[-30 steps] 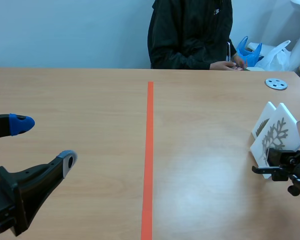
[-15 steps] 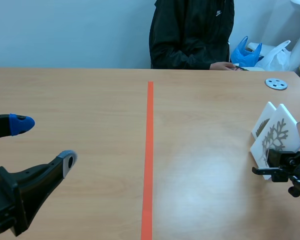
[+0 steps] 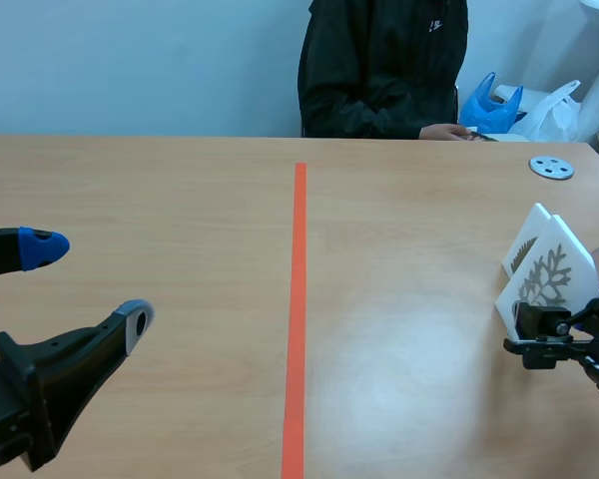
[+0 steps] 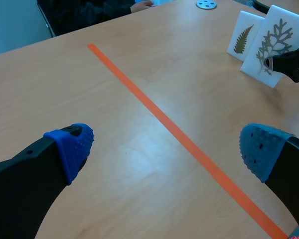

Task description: Sort the leaf by its shape. The table is split by an orange tape line. A compound leaf with several leaflets goes to the left side, a simple leaf with one blade goes to the right side. Return to the home posture when a red brick is placed on the table.

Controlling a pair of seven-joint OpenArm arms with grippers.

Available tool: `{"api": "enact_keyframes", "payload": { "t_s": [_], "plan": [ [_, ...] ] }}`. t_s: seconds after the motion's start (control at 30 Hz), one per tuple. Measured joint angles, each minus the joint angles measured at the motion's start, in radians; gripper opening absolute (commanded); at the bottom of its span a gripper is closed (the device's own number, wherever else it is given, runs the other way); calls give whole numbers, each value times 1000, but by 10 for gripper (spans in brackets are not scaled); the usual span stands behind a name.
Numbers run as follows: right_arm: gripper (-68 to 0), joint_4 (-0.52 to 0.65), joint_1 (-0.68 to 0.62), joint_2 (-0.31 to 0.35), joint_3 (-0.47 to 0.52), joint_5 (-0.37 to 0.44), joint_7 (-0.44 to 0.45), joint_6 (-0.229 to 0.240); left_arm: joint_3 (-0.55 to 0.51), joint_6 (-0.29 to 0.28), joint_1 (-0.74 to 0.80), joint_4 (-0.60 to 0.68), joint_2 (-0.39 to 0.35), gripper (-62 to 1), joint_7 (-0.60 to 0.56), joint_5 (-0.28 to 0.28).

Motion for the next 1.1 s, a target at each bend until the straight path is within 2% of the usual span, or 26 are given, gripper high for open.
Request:
{"api": "enact_keyframes", "payload": {
  "t_s": [0.1,0.23,0.47,0.57,0.67,0.93,1.1],
  "plan": [
    [-246,1,0,0,0,0,0,0,0,0,0,0,0,14,0,0],
    [-247,23,0,0,0,0,-3,1,0,0,0,0,0,14,0,0],
    [-247,106,0,7,0,0,-74,9,0,0,0,0,0,14,0,0],
    [-247,142,-13,20,0,0,-76,8,0,0,0,0,0,14,2,0],
    [-247,204,-47,31,5,0,-86,8,0,0,0,0,0,14,3,0],
    [-247,414,-177,31,90,16,-124,11,0,0,0,0,0,14,3,0],
    [-247,562,-257,46,131,87,-167,36,0,0,0,0,0,14,3,0]
  ]
}}
